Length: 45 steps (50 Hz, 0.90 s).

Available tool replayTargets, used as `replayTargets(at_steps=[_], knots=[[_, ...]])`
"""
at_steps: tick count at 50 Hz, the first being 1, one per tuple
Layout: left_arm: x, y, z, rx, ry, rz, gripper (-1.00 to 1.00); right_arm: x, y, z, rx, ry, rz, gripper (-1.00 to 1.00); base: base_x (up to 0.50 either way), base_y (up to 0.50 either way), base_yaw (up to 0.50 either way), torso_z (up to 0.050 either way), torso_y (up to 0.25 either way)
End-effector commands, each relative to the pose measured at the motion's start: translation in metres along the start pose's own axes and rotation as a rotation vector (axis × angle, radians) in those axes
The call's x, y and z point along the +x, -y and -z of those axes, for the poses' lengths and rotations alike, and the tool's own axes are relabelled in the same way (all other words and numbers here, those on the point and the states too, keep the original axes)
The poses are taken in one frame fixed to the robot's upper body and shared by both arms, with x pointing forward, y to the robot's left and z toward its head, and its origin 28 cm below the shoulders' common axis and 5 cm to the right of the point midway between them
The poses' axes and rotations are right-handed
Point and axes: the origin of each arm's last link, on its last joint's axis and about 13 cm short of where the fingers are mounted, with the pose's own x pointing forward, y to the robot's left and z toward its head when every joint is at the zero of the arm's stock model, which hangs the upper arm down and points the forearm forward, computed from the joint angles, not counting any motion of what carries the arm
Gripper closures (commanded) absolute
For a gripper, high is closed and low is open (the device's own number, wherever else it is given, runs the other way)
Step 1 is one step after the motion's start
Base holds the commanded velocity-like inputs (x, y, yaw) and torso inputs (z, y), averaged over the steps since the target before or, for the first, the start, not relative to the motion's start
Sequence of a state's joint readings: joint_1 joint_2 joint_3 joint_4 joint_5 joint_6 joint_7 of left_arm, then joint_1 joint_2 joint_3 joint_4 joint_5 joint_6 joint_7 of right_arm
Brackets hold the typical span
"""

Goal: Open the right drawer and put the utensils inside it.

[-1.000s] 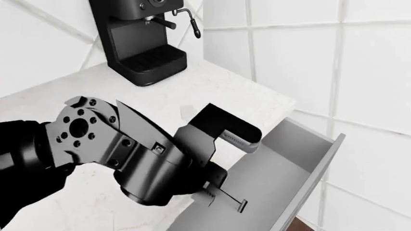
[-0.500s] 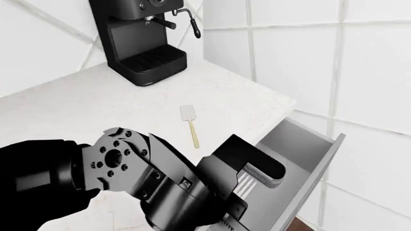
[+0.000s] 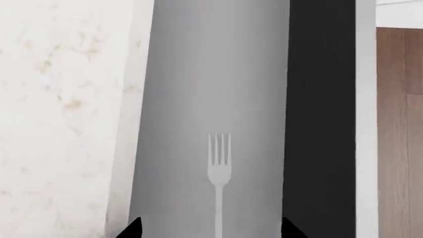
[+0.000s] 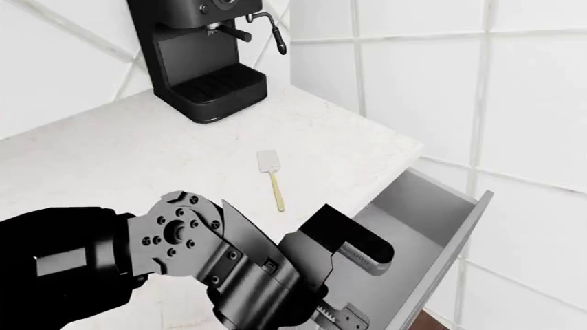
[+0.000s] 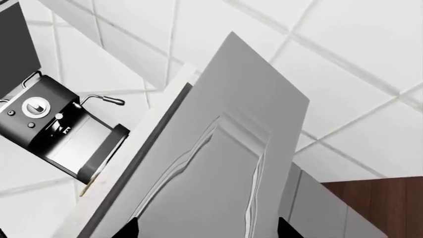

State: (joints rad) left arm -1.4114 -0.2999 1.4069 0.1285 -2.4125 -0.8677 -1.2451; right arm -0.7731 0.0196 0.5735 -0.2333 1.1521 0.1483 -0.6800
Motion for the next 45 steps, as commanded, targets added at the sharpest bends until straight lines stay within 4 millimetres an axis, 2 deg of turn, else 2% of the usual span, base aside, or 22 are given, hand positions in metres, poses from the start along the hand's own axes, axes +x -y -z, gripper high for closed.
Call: replayTargets(at_steps=[1,12,15,19,21,25,28,33,40,45], knots=[[-0.023,0.003,-0.005,0.029,0.054,-0.008,-1.00,-0.001,-0.001,-0.002,0.000,0.005,-0.003,-1.00,0.00,0.00,0.00,0.000,0.000],[-0.070,0.006,-0.012,0.059,0.166,0.010,-1.00,0.000,-0.001,-0.001,0.002,0.003,-0.006,-1.00,0.00,0.00,0.00,0.000,0.000],[-0.066,-0.003,-0.015,0.021,0.171,-0.023,-1.00,0.000,0.000,0.000,0.003,0.001,-0.006,-1.00,0.00,0.00,0.00,0.000,0.000],[-0.052,-0.030,-0.027,-0.108,0.177,-0.099,-1.00,0.002,0.001,0.001,0.002,-0.004,0.000,-1.00,0.00,0.00,0.00,0.000,0.000],[-0.050,-0.053,-0.041,-0.232,0.206,-0.140,-1.00,0.002,0.001,0.001,0.002,-0.005,-0.002,-1.00,0.00,0.00,0.00,0.000,0.000],[-0.048,-0.077,-0.055,-0.363,0.243,-0.190,-1.00,0.003,0.001,0.002,0.003,-0.006,0.001,-1.00,0.00,0.00,0.00,0.000,0.000],[-0.040,-0.097,-0.065,-0.475,0.266,-0.243,-1.00,0.003,0.002,0.003,0.004,-0.008,-0.001,-1.00,0.00,0.00,0.00,0.000,0.000],[-0.030,-0.106,-0.073,-0.523,0.268,-0.271,-1.00,0.003,0.003,0.002,0.005,-0.009,0.005,-1.00,0.00,0.00,0.00,0.000,0.000],[-0.009,-0.108,-0.079,-0.540,0.226,-0.295,-1.00,0.004,0.001,0.002,-0.002,-0.010,0.003,-1.00,0.00,0.00,0.00,0.000,0.000],[-0.004,-0.109,-0.087,-0.563,0.219,-0.262,-1.00,0.005,0.000,0.002,0.000,-0.013,0.001,-1.00,0.00,0.00,0.00,0.000,0.000]])
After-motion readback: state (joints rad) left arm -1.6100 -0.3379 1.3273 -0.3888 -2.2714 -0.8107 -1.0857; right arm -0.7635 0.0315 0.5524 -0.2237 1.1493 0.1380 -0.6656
